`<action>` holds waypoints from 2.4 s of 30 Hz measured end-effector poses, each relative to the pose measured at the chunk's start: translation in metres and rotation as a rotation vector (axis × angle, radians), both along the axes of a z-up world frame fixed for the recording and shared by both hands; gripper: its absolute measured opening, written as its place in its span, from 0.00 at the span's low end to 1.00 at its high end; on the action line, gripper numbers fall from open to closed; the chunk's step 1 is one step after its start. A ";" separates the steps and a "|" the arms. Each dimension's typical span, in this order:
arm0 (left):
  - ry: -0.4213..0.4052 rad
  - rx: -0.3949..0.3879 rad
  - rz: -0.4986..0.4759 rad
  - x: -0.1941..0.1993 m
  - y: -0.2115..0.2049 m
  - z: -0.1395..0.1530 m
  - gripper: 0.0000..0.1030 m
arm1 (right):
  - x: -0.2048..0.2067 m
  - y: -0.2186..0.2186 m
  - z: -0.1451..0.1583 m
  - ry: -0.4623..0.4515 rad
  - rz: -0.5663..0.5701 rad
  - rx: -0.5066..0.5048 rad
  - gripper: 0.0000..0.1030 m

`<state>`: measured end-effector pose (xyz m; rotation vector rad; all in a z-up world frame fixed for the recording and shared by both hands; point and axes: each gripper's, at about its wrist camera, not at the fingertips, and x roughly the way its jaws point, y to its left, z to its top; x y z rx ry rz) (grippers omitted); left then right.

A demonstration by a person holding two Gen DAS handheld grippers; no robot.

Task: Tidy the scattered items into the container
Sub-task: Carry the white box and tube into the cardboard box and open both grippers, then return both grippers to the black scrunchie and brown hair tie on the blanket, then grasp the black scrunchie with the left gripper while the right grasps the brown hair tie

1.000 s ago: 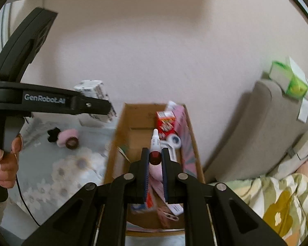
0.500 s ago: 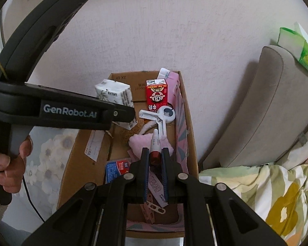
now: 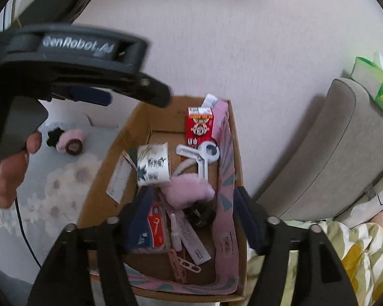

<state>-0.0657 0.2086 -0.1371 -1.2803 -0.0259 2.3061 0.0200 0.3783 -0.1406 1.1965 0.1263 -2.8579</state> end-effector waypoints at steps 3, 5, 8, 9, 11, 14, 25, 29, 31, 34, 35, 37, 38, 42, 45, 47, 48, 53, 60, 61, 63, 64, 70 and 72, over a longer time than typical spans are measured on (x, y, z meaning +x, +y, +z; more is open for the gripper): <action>0.013 -0.014 0.070 -0.003 -0.031 0.006 0.97 | 0.000 0.002 0.005 0.008 -0.022 -0.009 0.64; 0.006 -0.002 0.119 -0.007 -0.058 0.007 0.97 | 0.001 0.000 0.011 0.018 -0.034 -0.010 0.65; -0.008 0.020 0.194 -0.009 -0.108 0.009 0.97 | 0.004 -0.007 0.023 0.044 -0.037 -0.006 0.65; -0.011 0.020 0.223 -0.009 -0.125 0.010 0.97 | 0.005 -0.010 0.026 0.052 -0.038 -0.004 0.65; -0.013 0.024 0.285 -0.006 -0.160 0.012 0.97 | 0.005 -0.018 0.033 0.071 -0.036 -0.005 0.65; -0.003 0.051 0.359 0.002 -0.205 0.018 0.97 | 0.005 -0.032 0.042 0.093 -0.024 -0.018 0.65; 0.114 0.051 0.543 0.046 -0.322 0.048 0.97 | -0.005 -0.110 0.063 0.156 0.122 -0.046 0.66; 0.150 0.013 0.560 0.060 -0.340 0.057 0.97 | -0.010 -0.140 0.065 0.164 0.187 -0.052 0.66; 0.155 -0.015 0.565 0.062 -0.347 0.058 0.97 | -0.015 -0.153 0.064 0.159 0.216 -0.058 0.66; 0.154 -0.027 0.565 0.064 -0.353 0.052 0.97 | -0.021 -0.172 0.059 0.143 0.250 -0.070 0.66; 0.149 -0.030 0.558 0.063 -0.355 0.049 0.97 | -0.023 -0.177 0.057 0.134 0.260 -0.073 0.66; 0.134 -0.044 0.542 0.060 -0.355 0.042 0.97 | -0.028 -0.191 0.049 0.111 0.285 -0.072 0.66; 0.122 -0.055 0.530 0.057 -0.356 0.038 0.97 | -0.029 -0.197 0.045 0.101 0.294 -0.067 0.66; 0.082 -0.085 0.480 0.042 -0.352 0.021 0.97 | -0.040 -0.220 0.028 0.045 0.320 -0.045 0.66; 0.056 -0.091 0.434 0.024 -0.345 0.006 0.97 | -0.053 -0.231 0.015 0.001 0.325 -0.035 0.66; 0.028 -0.084 0.410 0.006 -0.340 -0.011 0.97 | -0.063 -0.237 0.007 -0.022 0.324 -0.027 0.66; 0.006 -0.079 0.403 -0.004 -0.338 -0.021 0.97 | -0.069 -0.240 0.002 -0.034 0.323 -0.022 0.66; -0.072 -0.066 0.350 -0.051 -0.327 -0.076 0.97 | -0.105 -0.254 -0.032 -0.095 0.319 0.011 0.66; -0.126 -0.043 0.298 -0.085 -0.317 -0.127 0.97 | -0.143 -0.262 -0.090 -0.199 0.351 0.022 0.66; -0.131 -0.044 0.296 -0.088 -0.316 -0.132 0.97 | -0.147 -0.261 -0.097 -0.213 0.357 0.022 0.66; -0.136 -0.046 0.293 -0.092 -0.316 -0.140 0.96 | -0.151 -0.259 -0.106 -0.225 0.363 0.020 0.66; -0.135 -0.046 0.290 -0.092 -0.316 -0.142 0.96 | -0.152 -0.258 -0.109 -0.225 0.366 0.019 0.66; -0.126 -0.050 0.269 -0.098 -0.314 -0.155 0.86 | -0.154 -0.255 -0.114 -0.193 0.393 0.022 0.66; -0.131 -0.048 0.262 -0.098 -0.313 -0.157 0.72 | -0.155 -0.255 -0.116 -0.189 0.402 0.016 0.65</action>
